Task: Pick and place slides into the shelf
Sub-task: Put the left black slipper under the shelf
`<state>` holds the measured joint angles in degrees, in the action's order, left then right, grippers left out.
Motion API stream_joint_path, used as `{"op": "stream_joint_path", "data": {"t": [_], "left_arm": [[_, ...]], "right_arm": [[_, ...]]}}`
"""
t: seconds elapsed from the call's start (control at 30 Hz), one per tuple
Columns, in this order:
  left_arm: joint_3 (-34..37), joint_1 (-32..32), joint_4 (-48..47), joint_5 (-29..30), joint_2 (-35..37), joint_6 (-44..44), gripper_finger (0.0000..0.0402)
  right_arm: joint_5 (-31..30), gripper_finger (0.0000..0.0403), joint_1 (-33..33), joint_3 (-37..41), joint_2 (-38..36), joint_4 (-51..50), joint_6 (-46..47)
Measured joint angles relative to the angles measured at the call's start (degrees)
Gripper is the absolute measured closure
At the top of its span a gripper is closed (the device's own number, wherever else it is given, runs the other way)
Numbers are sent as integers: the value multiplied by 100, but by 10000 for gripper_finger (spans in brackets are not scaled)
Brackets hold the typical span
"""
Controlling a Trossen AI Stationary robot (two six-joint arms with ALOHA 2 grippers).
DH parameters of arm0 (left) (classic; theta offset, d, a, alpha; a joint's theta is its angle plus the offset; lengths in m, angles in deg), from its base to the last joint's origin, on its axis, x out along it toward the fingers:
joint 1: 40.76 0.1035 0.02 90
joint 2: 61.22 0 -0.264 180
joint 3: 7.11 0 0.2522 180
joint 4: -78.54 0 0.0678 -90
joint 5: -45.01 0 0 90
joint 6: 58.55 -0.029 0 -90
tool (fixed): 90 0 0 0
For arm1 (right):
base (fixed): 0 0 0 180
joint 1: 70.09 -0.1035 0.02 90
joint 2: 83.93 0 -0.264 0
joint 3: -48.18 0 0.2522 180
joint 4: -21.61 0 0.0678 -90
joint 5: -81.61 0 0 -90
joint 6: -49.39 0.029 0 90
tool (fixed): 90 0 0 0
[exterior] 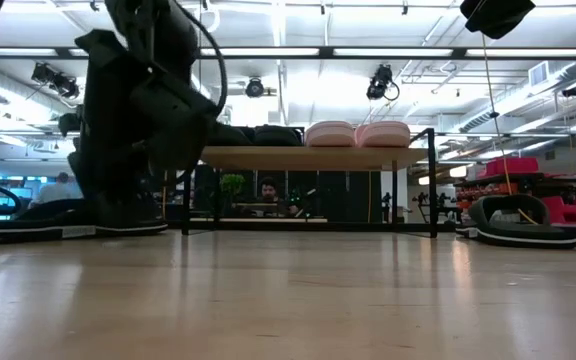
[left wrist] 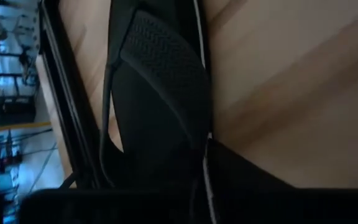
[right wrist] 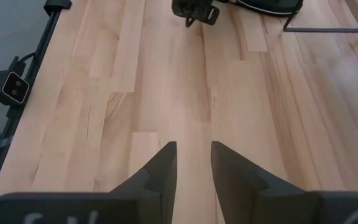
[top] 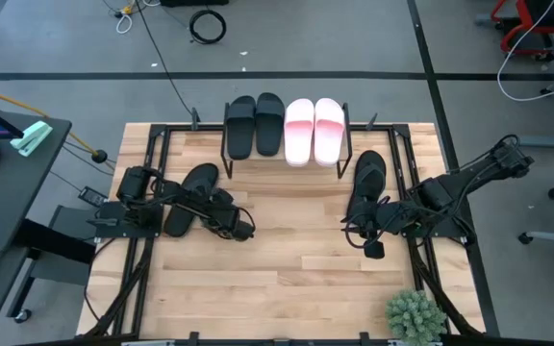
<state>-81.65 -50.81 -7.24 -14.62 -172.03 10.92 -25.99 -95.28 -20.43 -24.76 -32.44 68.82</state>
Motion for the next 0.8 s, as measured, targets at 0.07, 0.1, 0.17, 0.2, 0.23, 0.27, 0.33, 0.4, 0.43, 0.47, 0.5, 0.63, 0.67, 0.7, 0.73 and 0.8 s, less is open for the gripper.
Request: {"op": "stream_joint_path", "data": {"t": [0.07, 0.1, 0.17, 0.2, 0.23, 0.27, 0.33, 0.4, 0.43, 0.47, 0.5, 0.63, 0.67, 0.7, 0.73, 0.8], "left_arm": [[-122, -13, 2, 3, 0, -74, 385], [-203, -15, -3, -4, -2, -57, 389], [-455, -53, 4, -47, -4, 28, 387], [-624, -94, 6, -74, -4, 55, 386], [-816, -154, -3, -93, -4, 68, 386], [-1031, -226, -8, -102, -4, 71, 389], [-1559, -391, 1, -127, -4, 77, 394], [-2142, -573, 14, -120, -4, 31, 393], [-2423, -656, 16, -105, -4, 8, 392], [-2677, -741, 19, -25, -4, 0, 392], [-2919, -828, 18, 143, -4, -15, 393], [-3574, -1018, 52, 794, -4, -428, 395], [-3661, -1014, 74, 840, -4, -471, 395], [-3708, -985, 86, 872, -4, -489, 395], [-3715, -951, 97, 894, -4, -489, 395], [-3705, -849, 94, 915, -23, -481, 396]], "right_arm": [[0, 298, 0, 0, 0, 0, -1], [0, 298, 0, 0, 0, 0, -1], [0, 298, 0, 0, 0, 1, 1], [0, 298, 0, 0, 0, 1, 3], [0, 298, 0, 0, 0, 0, 4], [0, 298, -1, 0, 0, 1, 3], [0, 298, 0, 0, 0, 1, 3], [0, 298, -1, 0, 0, -1, 4], [0, 298, -1, 0, 0, 1, 5], [0, 298, 0, 0, 0, 0, 5], [0, 298, -1, 0, 0, 0, 5], [0, 298, 0, 0, 0, -1, 5], [0, 298, 0, 0, 0, 1, 5], [0, 298, -2, 0, 0, 1, 5], [0, 298, 0, 0, 0, 1, 5], [0, 298, 0, 0, 0, 1, 5]]}}
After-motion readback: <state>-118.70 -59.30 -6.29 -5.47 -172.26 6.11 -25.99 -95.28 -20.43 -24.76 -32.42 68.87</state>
